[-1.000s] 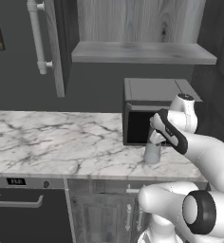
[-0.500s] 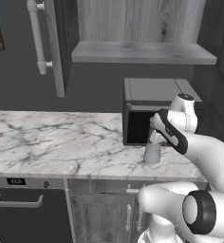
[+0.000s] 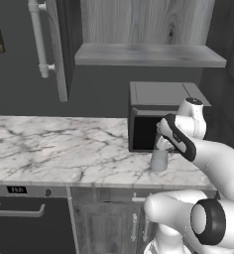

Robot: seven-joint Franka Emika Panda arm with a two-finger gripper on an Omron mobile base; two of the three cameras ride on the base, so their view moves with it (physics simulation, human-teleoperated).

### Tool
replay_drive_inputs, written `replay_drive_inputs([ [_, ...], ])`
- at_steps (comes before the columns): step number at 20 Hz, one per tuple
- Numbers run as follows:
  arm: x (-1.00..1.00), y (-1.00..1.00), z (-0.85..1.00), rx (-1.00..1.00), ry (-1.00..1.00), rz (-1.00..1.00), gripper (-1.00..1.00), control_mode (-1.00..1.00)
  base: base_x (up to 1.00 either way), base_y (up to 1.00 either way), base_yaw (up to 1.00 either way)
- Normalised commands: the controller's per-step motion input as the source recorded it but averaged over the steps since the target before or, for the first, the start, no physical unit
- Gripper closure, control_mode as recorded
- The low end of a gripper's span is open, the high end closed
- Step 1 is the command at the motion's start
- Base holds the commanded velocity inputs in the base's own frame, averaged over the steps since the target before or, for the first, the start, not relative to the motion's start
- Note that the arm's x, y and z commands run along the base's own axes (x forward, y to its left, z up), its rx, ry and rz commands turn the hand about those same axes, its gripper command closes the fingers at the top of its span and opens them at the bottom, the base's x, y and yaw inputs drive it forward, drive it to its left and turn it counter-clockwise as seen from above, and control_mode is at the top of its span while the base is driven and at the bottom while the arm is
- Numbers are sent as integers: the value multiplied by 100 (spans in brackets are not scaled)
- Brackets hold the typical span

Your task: There is a tray on the dining counter. Grab the cup, mug, and pitcher and place them on the tray. The pitcher may be placed next to the tray if it cannot fit the tray.

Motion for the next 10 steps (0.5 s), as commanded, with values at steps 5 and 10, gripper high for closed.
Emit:
replay_drive_inputs([
  [5,0,0,22,0,0,0,100,-100,0,0,0],
  [10,-7,0,48,0,0,0,100,-100,0,0,0],
])
